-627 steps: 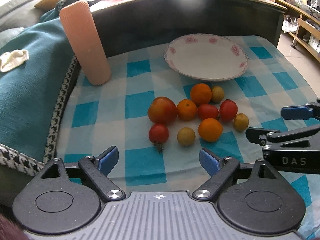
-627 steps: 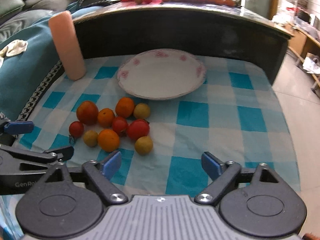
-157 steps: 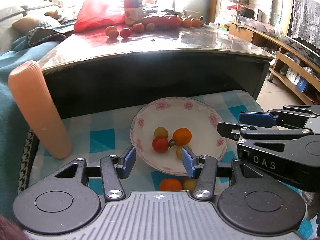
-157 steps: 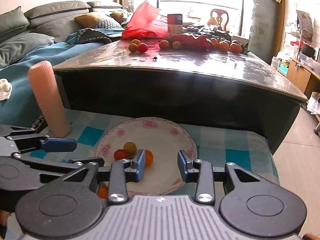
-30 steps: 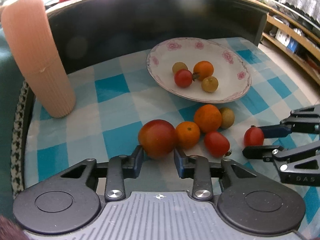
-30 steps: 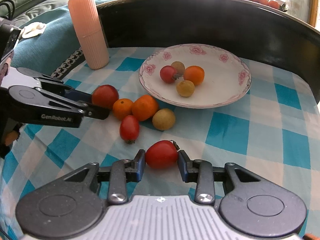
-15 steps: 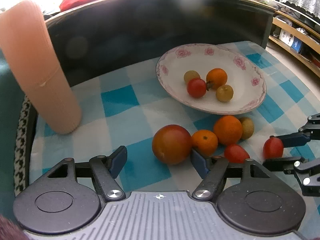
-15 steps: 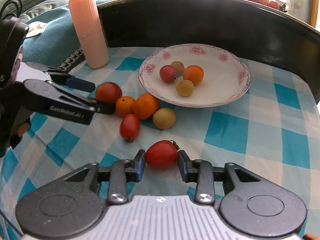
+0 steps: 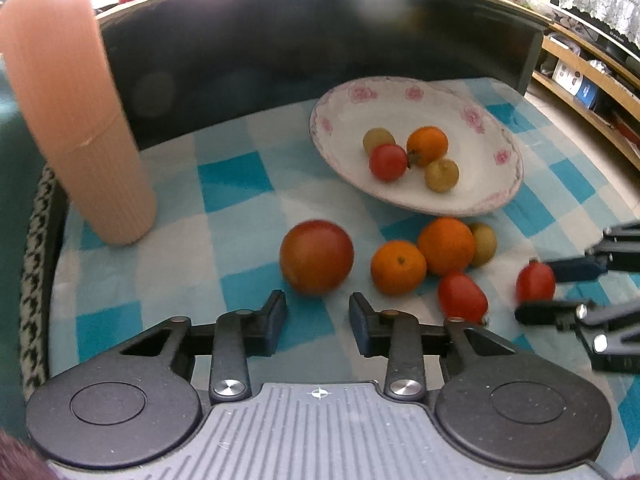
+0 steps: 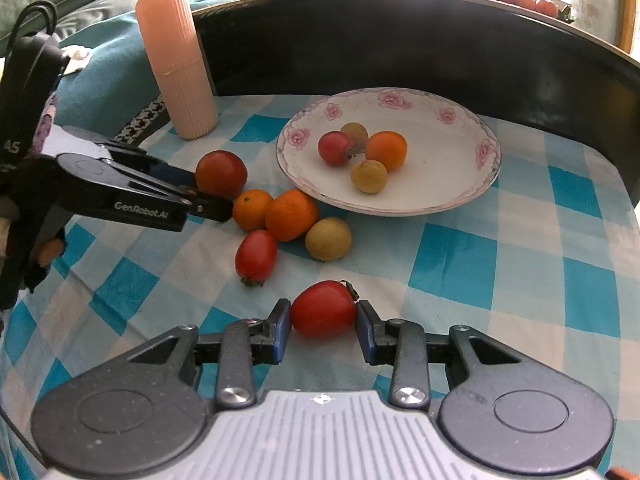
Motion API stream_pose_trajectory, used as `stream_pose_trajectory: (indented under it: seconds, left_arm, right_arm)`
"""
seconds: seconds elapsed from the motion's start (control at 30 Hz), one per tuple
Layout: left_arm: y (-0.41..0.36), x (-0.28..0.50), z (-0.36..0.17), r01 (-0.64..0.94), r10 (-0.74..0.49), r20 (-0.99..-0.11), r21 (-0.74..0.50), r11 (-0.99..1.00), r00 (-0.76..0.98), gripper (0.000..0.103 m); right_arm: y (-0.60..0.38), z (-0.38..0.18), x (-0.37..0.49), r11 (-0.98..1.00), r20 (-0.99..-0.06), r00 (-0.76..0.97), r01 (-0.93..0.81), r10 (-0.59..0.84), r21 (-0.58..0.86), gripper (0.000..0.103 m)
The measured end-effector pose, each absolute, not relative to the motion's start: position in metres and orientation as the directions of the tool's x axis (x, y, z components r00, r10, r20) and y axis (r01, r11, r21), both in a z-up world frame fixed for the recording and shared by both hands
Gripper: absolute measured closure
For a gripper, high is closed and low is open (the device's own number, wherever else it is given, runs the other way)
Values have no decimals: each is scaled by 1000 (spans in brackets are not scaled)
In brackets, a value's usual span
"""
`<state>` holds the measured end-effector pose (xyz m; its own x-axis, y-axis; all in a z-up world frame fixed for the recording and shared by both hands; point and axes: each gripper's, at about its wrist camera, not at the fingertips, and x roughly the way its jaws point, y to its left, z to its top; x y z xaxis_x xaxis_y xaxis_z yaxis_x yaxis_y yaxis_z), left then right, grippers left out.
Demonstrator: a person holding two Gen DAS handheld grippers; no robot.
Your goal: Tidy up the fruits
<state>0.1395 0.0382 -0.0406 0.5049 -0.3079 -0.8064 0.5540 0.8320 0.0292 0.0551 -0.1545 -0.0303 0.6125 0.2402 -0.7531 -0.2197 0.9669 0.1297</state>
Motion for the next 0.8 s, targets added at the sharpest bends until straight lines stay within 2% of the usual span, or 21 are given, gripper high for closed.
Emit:
stream_pose_trajectory:
  seconds: [0.1,0.17,0.2,0.23,0.3,0.4,0.5,0.6,0.7,0.8]
  left_arm:
    - [44,132,-32,549,-297,-794,55,834,530,58]
    - [43,134,-25,557,-312,-775,62,829,550,49]
    - [40,137,-24,564,-320,-769,64,823,554,38]
    - [37,141,-24,572,-323,-764,73,817,559,32]
    - [29,147,-28,591,-325,-763,91,801,558,31]
    - [25,156,-35,614,-322,-764,120,780,558,24]
    - [31,170,-36,621,-339,-779,82,779,528,24]
    - [32,179,-44,636,-361,-806,24,771,469,32]
    - [34,180,-47,628,-378,-803,-6,778,461,32]
    - [42,185,-43,582,-396,-794,-66,811,461,40]
  right_arm:
    - [-155,-30,55,970,-759,610,-212,229,122,53]
    - [-156,-30,55,970,-760,608,-211,230,124,53]
    - [-157,-30,55,970,-760,608,-209,230,126,53]
    - [-157,-30,55,970,-760,607,-209,231,128,53]
    - [-158,-30,54,969,-760,607,-209,232,129,53]
    - [-158,-30,55,969,-762,605,-210,233,129,53]
    - [-158,-30,55,968,-761,604,-216,237,130,53]
    - [-159,-30,55,967,-759,605,-220,240,131,53]
    - [-159,-30,54,967,-759,605,-218,241,133,53]
    - [-158,-30,54,967,-760,604,-217,238,130,53]
